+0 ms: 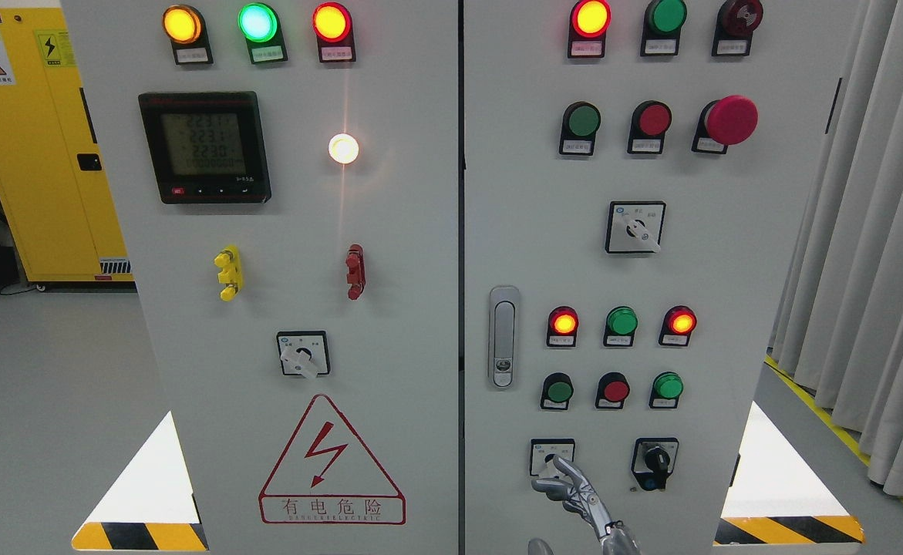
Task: Release door handle
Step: 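Raise the right hand up toward the vertical silver door handle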
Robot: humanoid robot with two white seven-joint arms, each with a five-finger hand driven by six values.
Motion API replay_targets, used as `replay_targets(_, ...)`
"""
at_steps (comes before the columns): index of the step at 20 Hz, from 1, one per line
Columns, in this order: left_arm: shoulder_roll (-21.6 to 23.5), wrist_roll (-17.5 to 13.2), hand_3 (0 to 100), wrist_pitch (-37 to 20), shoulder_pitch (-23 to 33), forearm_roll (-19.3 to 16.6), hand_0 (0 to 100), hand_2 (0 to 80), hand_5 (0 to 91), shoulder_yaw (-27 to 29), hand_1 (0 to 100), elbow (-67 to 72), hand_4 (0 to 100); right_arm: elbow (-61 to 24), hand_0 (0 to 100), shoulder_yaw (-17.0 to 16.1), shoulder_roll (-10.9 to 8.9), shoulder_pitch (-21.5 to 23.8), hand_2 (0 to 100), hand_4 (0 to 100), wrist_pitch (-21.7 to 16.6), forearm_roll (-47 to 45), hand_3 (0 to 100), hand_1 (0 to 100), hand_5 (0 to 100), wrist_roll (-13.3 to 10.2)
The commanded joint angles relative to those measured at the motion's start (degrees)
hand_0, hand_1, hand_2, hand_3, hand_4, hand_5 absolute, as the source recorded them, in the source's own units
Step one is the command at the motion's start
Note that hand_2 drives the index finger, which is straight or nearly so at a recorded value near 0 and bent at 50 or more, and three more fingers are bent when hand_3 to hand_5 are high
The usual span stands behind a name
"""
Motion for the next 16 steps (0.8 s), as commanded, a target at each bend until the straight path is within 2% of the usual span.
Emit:
replay_targets(1,0.0,0.02,0,-0.04,0.0,0.0,12,0.0,0.0,0.01,56,0.0,0,1.49,45,-0.19,1.04,-2.7,0,100,0.69,16.16,100,39,100,-0.52)
replay_targets(3,0.0,0.02,0,-0.04,0.0,0.0,12,0.0,0.0,0.01,56,0.0,0,2.8,43,-0.27,1.39,-3.75,1,100,0.69,23.09,100,38,100,-0.6)
replay_targets(5,0.0,0.02,0,-0.04,0.0,0.0,12,0.0,0.0,0.01,56,0.0,0,4.56,41,-0.36,2.7,-5.42,1,100,0.69,29.25,100,38,100,-1.83)
replay_targets(7,0.0,0.02,0,-0.04,0.0,0.0,12,0.0,0.0,0.01,56,0.0,0,5.18,40,-0.36,3.41,-6.56,1,100,0.6,32.78,100,38,100,-2.01)
replay_targets(16,0.0,0.02,0,-0.04,0.0,0.0,12,0.0,0.0,0.01,56,0.0,0,9.31,40,-0.27,3.5,-10.26,1,100,0.78,42.37,100,36,100,-2.19)
